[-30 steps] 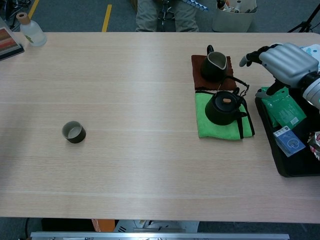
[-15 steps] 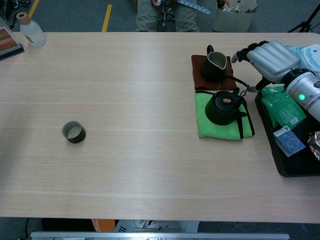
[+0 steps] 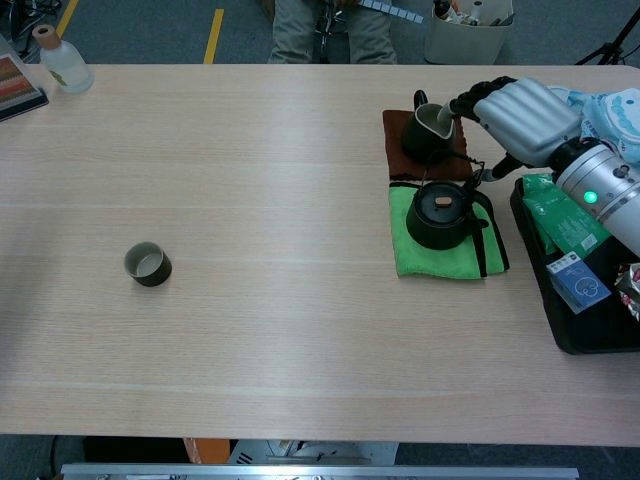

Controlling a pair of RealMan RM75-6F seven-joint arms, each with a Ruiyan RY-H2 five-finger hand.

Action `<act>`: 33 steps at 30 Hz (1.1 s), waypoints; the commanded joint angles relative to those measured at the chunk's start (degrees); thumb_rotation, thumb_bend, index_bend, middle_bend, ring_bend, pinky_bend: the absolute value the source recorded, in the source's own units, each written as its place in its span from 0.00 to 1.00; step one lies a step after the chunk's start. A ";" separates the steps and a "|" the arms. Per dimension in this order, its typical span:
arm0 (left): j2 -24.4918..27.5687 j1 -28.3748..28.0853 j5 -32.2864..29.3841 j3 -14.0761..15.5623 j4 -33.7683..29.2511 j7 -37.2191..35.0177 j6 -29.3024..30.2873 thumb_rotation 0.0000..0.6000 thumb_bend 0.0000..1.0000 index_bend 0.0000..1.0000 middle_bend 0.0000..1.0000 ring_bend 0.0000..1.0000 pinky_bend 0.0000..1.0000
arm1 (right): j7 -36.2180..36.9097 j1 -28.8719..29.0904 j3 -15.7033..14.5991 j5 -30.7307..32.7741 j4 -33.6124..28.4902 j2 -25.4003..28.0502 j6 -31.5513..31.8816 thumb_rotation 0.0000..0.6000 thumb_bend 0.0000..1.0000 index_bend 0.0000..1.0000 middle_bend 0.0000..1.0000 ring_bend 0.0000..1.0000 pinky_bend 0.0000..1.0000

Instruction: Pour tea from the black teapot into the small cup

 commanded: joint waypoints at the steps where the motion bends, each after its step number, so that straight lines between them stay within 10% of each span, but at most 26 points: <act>1: 0.01 0.00 0.02 0.02 0.01 -0.01 -0.03 1.00 0.23 0.11 0.11 0.10 0.07 | -0.01 -0.37 -0.90 -0.87 -1.60 1.32 0.73 1.00 0.00 0.28 0.33 0.24 0.27; 33: 0.37 0.52 0.09 0.35 -0.42 -0.46 0.08 1.00 0.23 0.11 0.11 0.10 0.07 | -1.66 0.27 -2.65 -1.31 -4.94 7.51 -2.16 1.00 0.00 0.29 0.33 0.24 0.26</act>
